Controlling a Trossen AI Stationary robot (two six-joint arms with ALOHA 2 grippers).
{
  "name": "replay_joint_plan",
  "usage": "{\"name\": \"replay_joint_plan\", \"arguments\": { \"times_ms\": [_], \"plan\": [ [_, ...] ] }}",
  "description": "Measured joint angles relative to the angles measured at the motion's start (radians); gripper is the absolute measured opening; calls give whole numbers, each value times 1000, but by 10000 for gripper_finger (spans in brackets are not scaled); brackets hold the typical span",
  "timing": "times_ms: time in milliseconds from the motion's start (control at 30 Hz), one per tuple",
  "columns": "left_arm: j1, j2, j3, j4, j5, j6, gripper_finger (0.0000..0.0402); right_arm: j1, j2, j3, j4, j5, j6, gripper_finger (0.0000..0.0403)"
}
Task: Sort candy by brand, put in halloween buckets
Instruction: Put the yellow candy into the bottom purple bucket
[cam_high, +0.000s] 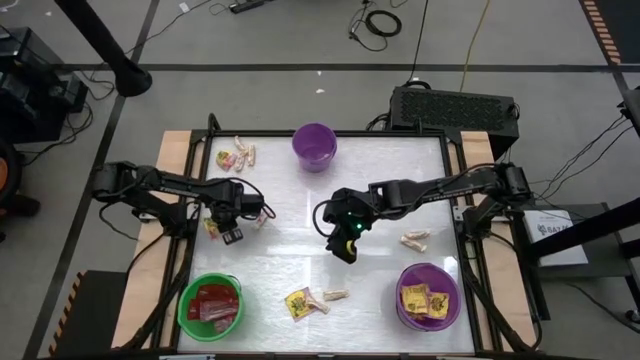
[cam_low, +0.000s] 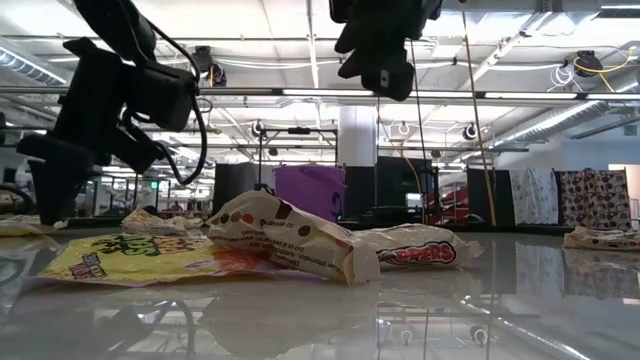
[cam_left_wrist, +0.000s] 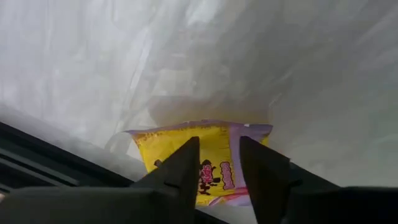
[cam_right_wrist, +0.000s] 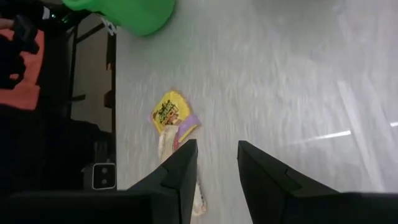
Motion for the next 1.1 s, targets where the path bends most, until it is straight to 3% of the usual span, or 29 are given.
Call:
{"name": "replay_joint_plan", "arguments": {
  "times_ms": [233, 433, 567, 800, 1100],
  "plan": [
    [0, 0, -47, 60, 12, -32, 182, -33, 0, 0, -2, -31, -43, 109],
    [-14, -2, -93, 102, 39, -96, 185, -55, 0, 0, -7, -53, -57, 109],
    [-29, 0, -76, 115, 38, -100, 150, -71, 0, 0, -3, -70, -71, 109],
    [-40, 0, -57, 185, 14, -96, 17, -87, 0, 0, -4, -77, -75, 109],
    [-39, -10, 21, 228, -46, -47, 3, -89, 0, 0, -3, -77, -76, 109]
  ]
}}
